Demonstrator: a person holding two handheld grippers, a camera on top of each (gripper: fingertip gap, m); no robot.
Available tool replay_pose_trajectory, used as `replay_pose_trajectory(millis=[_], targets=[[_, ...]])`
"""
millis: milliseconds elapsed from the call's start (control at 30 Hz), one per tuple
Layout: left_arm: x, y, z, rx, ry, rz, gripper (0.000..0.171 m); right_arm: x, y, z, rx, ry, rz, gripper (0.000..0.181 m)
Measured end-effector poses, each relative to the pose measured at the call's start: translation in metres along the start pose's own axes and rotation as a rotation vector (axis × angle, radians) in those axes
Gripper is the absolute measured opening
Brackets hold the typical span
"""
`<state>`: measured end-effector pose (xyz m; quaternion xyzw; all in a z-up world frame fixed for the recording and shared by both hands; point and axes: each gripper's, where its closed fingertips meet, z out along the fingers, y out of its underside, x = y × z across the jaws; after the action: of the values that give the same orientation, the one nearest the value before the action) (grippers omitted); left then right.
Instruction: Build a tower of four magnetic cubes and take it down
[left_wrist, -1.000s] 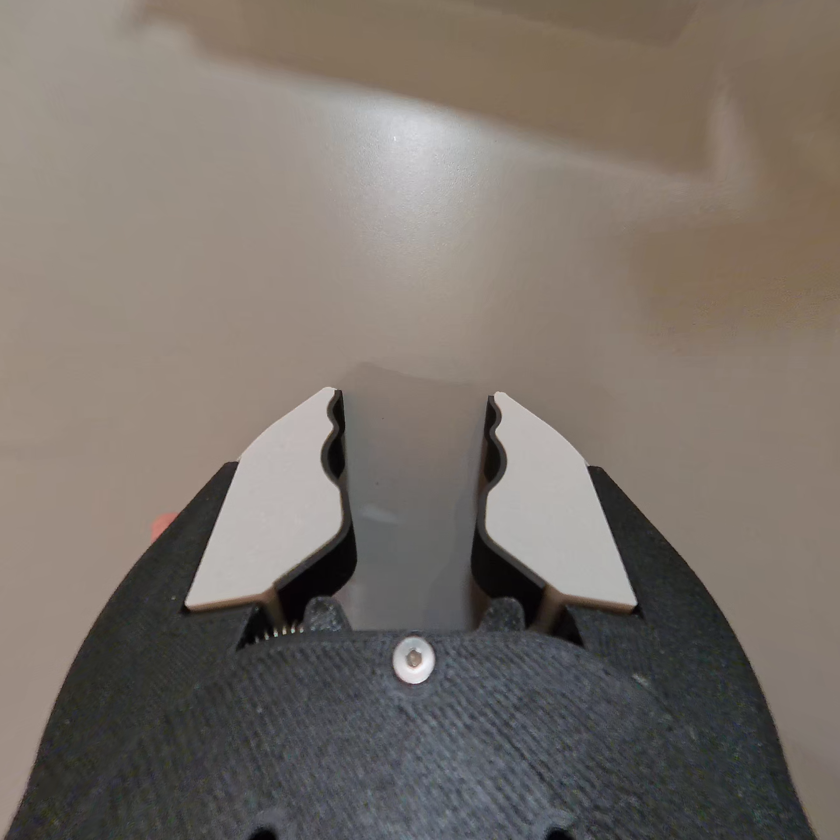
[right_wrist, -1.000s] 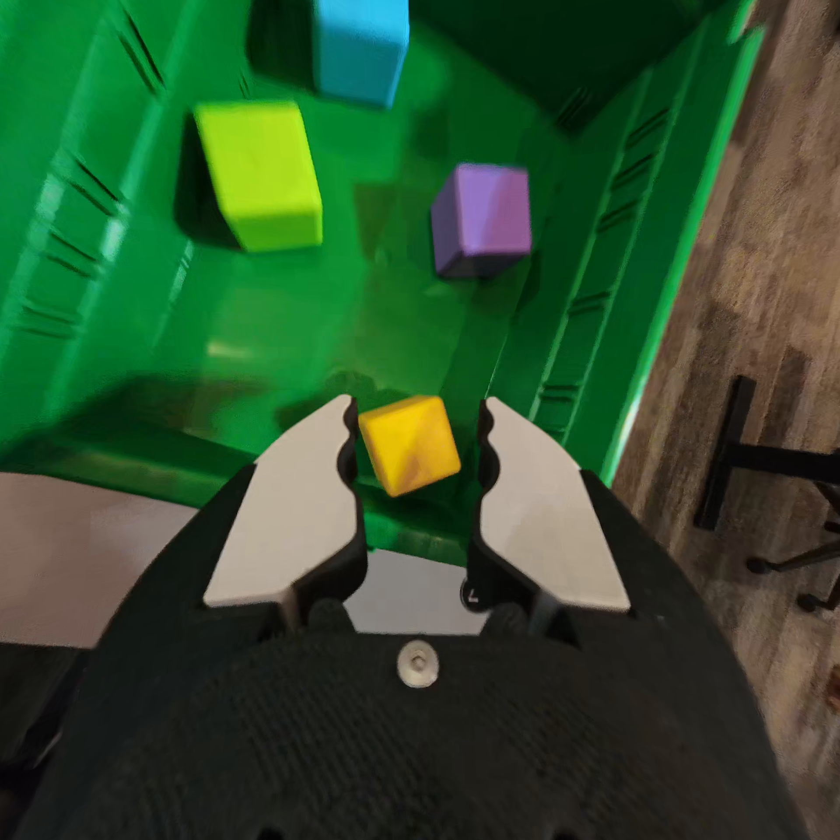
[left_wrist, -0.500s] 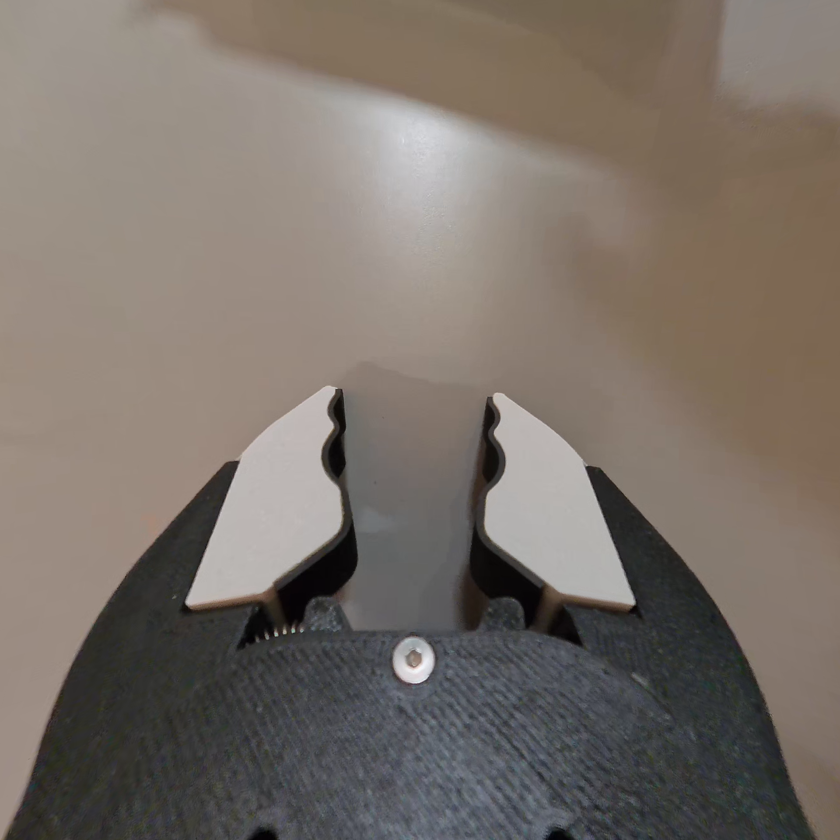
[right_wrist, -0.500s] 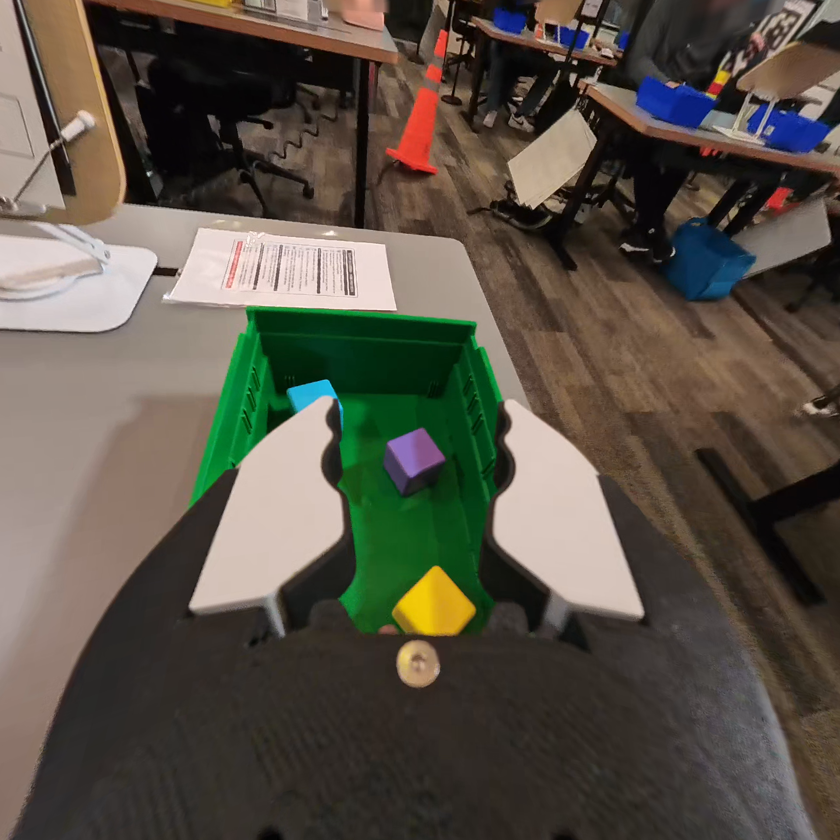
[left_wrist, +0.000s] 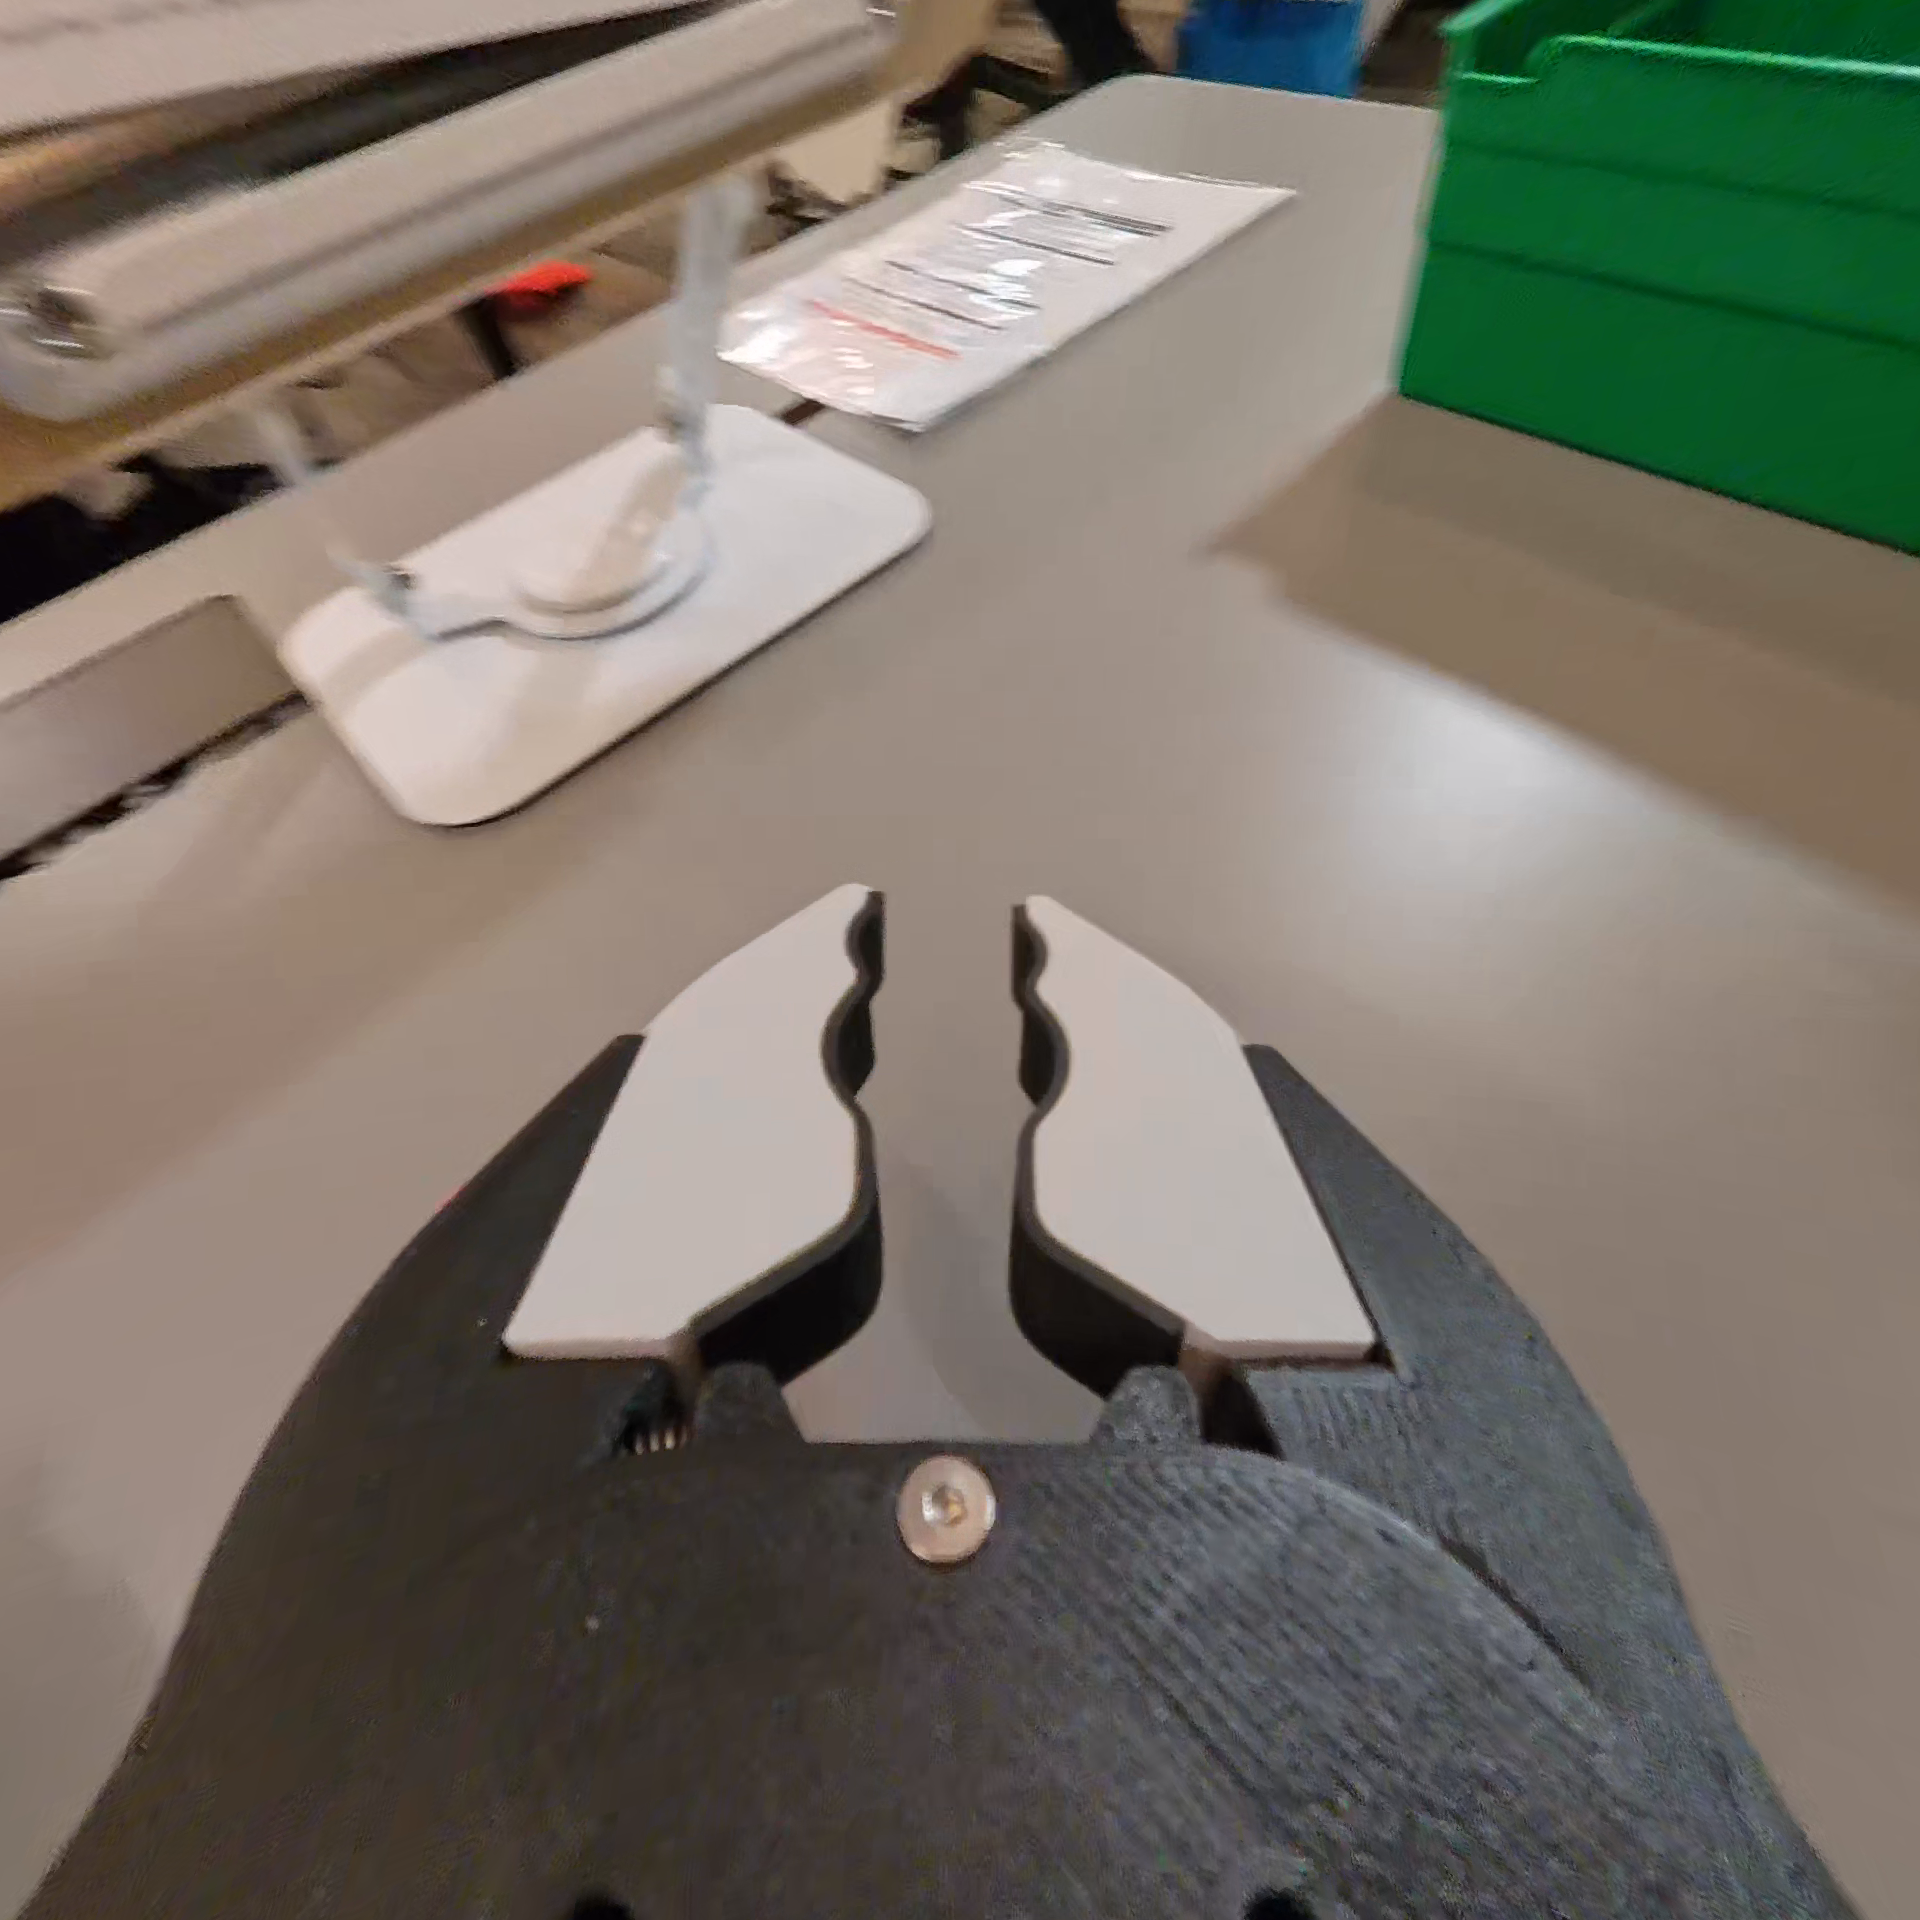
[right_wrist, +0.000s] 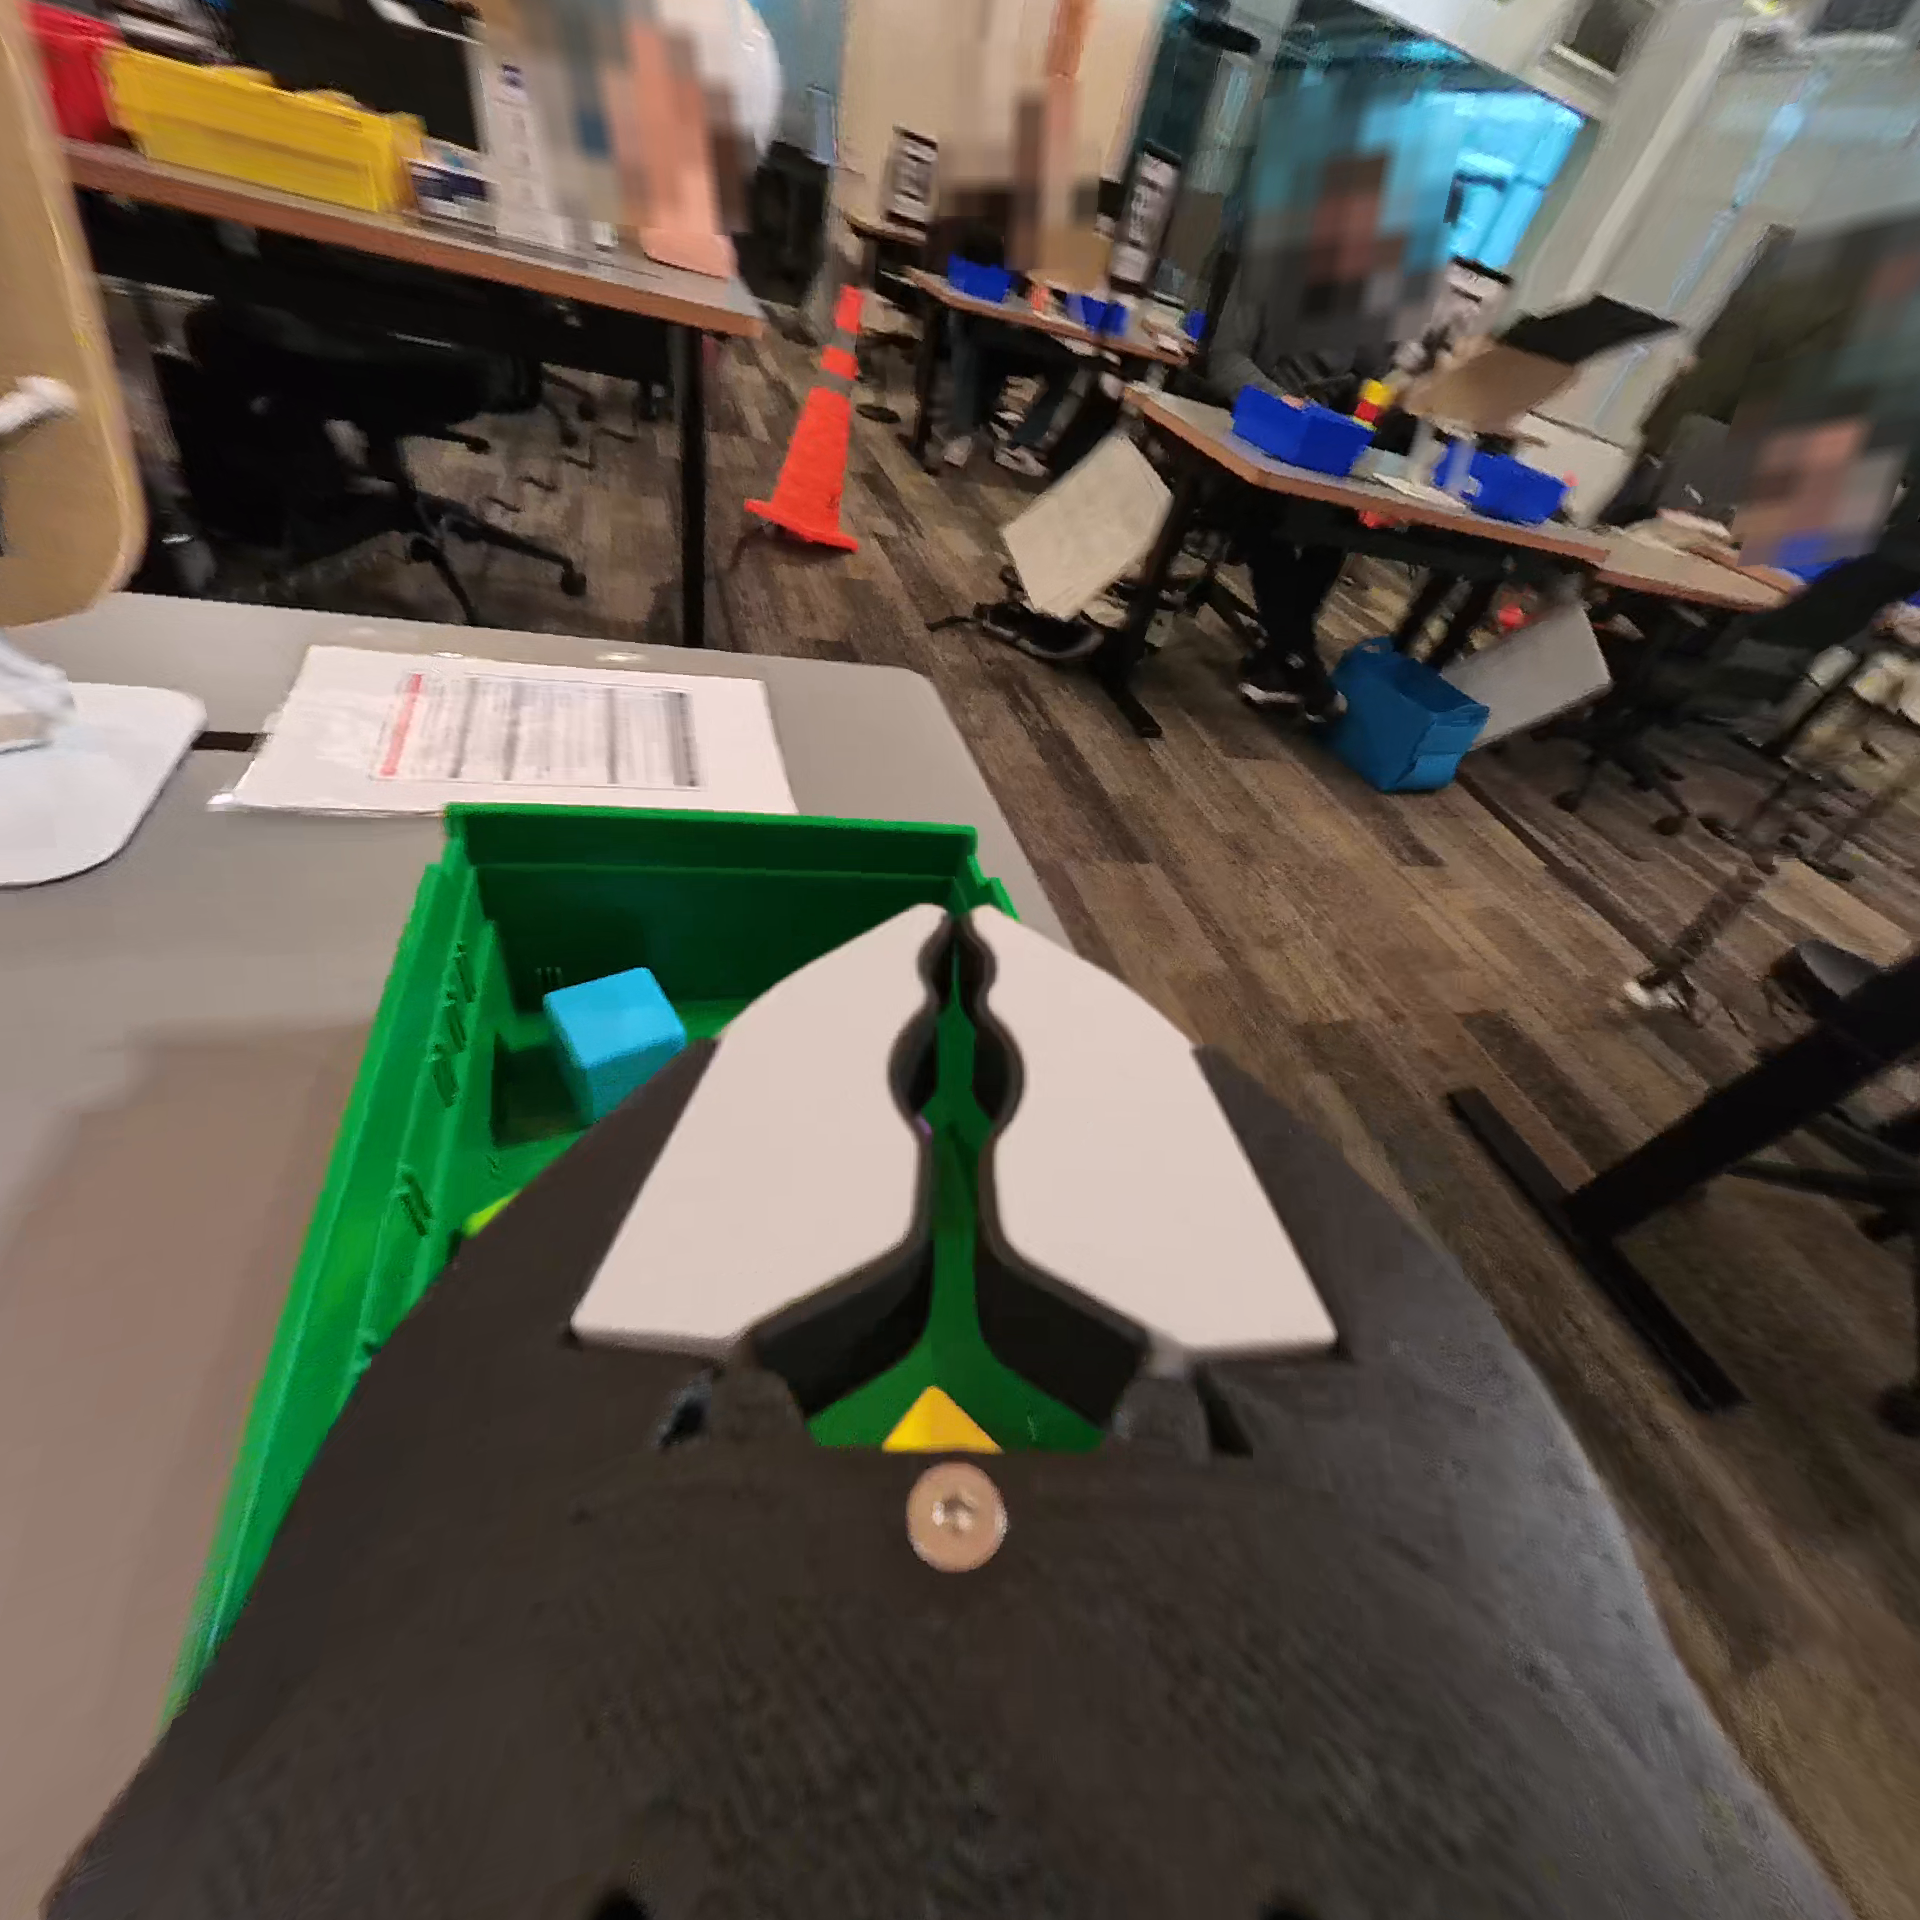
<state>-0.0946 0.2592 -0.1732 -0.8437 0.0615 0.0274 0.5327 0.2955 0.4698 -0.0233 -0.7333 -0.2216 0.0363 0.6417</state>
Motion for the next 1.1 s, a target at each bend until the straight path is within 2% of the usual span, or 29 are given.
replay_pose_trajectory(millis=[67,167,200,233,300,367,500,667,833,933,1000,1100], targets=[[-0.017,-0.002,-0.003,0.019,-0.096,0.006,0.016,-0.001,-0.001,0.0,0.009,-0.005,-0.035,0.0],[-0.027,-0.009,-0.007,0.072,-0.14,-0.032,0.017,0.003,-0.002,0.0,0.013,0.025,-0.043,0.0],[-0.027,-0.012,-0.009,0.095,-0.135,-0.047,0.014,0.004,-0.006,-0.002,0.041,0.023,-0.021,0.0],[-0.027,-0.015,-0.012,0.113,-0.128,-0.055,0.001,0.004,-0.01,-0.004,0.071,0.013,0.007,0.0],[-0.025,-0.017,-0.014,0.114,-0.112,-0.056,0.0,-0.003,-0.024,-0.014,0.155,-0.063,0.078,0.0],[-0.026,-0.011,-0.011,0.061,-0.128,-0.057,0.0,-0.013,-0.043,-0.029,0.273,-0.161,0.107,0.0],[-0.027,-0.016,-0.013,0.098,-0.169,-0.034,0.0,-0.01,-0.061,-0.047,0.403,-0.119,0.042,0.0],[-0.03,-0.028,-0.025,0.184,-0.216,-0.014,0.0,-0.007,-0.061,-0.043,0.373,-0.098,0.086,0.0],[-0.029,-0.023,-0.026,0.158,-0.209,-0.022,0.0,-0.006,-0.049,-0.032,0.279,-0.116,0.125,0.0],[-0.031,-0.024,-0.03,0.197,-0.254,0.006,0.0,-0.005,-0.05,-0.032,0.292,-0.117,0.142,0.0],[-0.033,-0.022,-0.03,0.19,-0.278,0.034,0.0,0.002,-0.052,-0.03,0.297,-0.047,0.115,0.0],[-0.032,-0.019,-0.028,0.192,-0.265,0.017,0.0,-0.012,-0.067,-0.042,0.425,-0.066,0.035,0.0]])
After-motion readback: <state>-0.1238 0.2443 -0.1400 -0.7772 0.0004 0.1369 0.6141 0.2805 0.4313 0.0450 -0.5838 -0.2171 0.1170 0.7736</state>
